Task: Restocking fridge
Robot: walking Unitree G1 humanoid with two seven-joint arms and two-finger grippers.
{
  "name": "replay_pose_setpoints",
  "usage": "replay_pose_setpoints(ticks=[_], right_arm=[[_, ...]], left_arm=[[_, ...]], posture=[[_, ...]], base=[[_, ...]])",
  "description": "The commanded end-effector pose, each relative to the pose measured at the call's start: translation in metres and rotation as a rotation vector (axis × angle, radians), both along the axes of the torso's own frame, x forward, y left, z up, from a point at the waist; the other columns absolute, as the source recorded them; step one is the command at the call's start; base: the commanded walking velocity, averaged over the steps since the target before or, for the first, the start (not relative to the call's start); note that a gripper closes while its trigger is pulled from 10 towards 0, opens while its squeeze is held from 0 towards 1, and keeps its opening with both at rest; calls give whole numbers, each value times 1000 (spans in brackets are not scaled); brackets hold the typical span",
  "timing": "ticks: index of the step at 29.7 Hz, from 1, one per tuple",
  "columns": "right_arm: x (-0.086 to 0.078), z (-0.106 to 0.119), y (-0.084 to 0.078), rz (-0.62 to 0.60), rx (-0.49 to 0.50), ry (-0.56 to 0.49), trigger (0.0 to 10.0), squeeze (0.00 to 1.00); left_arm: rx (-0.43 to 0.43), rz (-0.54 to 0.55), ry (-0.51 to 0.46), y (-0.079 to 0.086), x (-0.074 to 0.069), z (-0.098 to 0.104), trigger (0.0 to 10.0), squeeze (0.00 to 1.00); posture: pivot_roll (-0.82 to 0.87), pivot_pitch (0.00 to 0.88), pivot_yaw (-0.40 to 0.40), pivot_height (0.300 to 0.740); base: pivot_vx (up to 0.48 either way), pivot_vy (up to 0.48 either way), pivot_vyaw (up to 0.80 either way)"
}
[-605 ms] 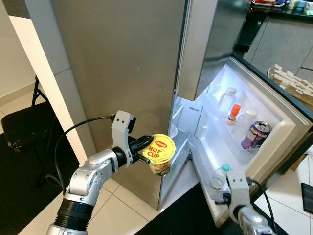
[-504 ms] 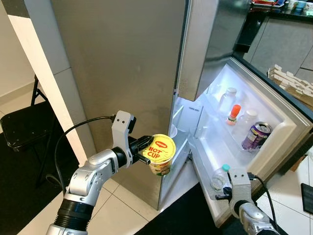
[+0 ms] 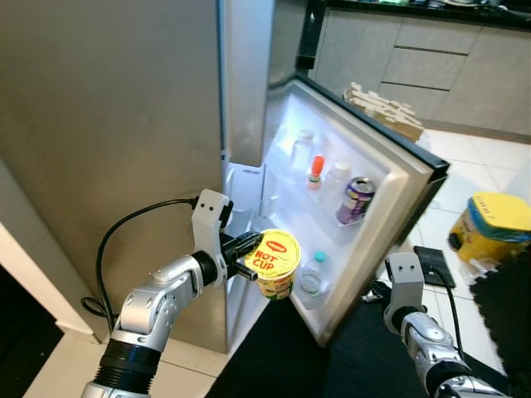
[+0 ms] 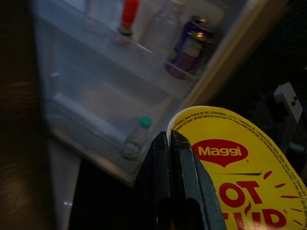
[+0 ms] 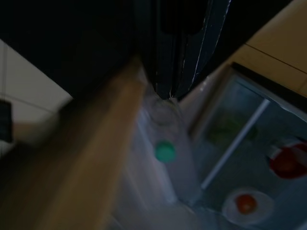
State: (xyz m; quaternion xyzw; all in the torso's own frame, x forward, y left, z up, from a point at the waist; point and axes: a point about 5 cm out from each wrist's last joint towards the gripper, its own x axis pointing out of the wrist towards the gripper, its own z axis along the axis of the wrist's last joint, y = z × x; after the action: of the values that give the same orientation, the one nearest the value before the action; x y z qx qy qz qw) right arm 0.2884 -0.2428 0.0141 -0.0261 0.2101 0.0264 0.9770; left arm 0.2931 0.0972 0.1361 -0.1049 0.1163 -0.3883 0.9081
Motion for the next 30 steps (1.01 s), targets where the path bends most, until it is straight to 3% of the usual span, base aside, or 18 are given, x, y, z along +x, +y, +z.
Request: replay_pose_setpoints(ticks=[1, 9, 10, 15, 18, 20, 25, 30], right_arm=[[8, 8, 5, 41, 1, -44, 10000, 0], [18, 16, 32, 203, 72, -99, 10000, 0], [21, 20, 45, 278, 114, -117, 10000, 0], [24, 23, 56, 338, 142, -131, 10000, 0], [27, 27, 67, 395, 156, -152, 10000, 0], [34, 36, 76, 408, 161, -187, 10000, 0], [41, 43, 77, 385, 161, -210, 10000, 0], [55, 57, 66, 303, 93, -227, 10000, 0]], left_arm=[[4, -4, -11, -1, 0, 1, 10000, 0], [42, 29, -7, 7, 1, -5, 10000, 0], [60, 40, -7, 12, 1, -7, 10000, 0], [76, 50, -5, 18, 1, -9, 10000, 0], [101, 67, -3, 27, 1, -10, 10000, 0], [131, 101, 1, 42, 0, -12, 10000, 0], [144, 129, 3, 52, 0, -12, 10000, 0], [156, 165, -2, 66, -4, -9, 10000, 0]], posture=[[48, 13, -3, 740], [49, 16, -2, 740], [49, 16, -2, 740], [49, 22, -3, 740], [54, 28, -4, 740], [58, 37, -3, 740], [69, 51, -6, 740], [93, 85, -12, 740]], base=[[0, 0, 0], [0, 0, 0], [0, 0, 0], [0, 0, 0], [0, 0, 0], [0, 0, 0], [0, 0, 0], [0, 0, 0]])
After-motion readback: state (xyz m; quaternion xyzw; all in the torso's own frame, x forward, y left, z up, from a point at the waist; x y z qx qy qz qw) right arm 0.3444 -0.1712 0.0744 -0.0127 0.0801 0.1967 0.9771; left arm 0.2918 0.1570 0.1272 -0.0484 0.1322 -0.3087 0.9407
